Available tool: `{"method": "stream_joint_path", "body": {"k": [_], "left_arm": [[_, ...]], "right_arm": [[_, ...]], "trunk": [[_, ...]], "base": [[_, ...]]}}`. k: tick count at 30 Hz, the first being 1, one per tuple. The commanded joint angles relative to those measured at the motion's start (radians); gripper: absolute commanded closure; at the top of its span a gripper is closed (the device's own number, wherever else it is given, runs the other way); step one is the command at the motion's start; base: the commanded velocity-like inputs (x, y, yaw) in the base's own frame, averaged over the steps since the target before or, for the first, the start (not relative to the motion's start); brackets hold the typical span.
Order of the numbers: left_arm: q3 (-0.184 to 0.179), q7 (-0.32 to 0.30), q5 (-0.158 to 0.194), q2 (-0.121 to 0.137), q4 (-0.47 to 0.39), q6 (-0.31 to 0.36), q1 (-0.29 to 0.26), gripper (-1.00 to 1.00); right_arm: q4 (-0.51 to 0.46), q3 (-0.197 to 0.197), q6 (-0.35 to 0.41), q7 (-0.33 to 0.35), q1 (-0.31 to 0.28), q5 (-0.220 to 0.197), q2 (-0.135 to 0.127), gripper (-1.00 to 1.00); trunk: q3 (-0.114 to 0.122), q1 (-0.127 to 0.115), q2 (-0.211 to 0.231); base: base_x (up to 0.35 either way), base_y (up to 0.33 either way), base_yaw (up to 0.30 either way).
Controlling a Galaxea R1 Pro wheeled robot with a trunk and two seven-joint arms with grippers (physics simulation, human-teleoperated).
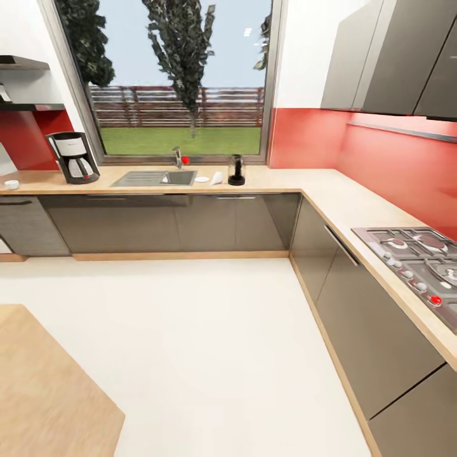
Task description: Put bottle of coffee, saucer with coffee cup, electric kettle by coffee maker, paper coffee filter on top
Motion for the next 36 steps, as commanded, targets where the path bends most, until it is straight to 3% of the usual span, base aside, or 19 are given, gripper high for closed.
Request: {"method": "stream_joint_path", "body": {"k": [1,9,36], "left_arm": [[0.002,0.001,0.000,0.000,0.001,-0.003,-0.001,-1.00],[0.002,0.002,0.000,0.002,0.000,-0.003,-0.001,-1.00],[0.002,0.002,-0.001,0.002,-0.001,-0.010,0.000,-1.00]], "right_arm": [[-0.029,-0.007,-0.007,-0.001,-0.001,0.009,0.000,-1.00],[-0.183,-0.009,-0.022,0.000,-0.001,0.007,-0.004,-1.00],[-0.192,-0.008,-0.025,-0.001,-0.001,0.011,-0.007,-1.00]], "trunk": [[-0.002,0.000,-0.002],[-0.002,0.000,-0.002],[-0.002,0.000,-0.002]], "base": [[0.000,0.000,0.000],[0.000,0.000,0.000],[0.004,0.000,0.000]]}}
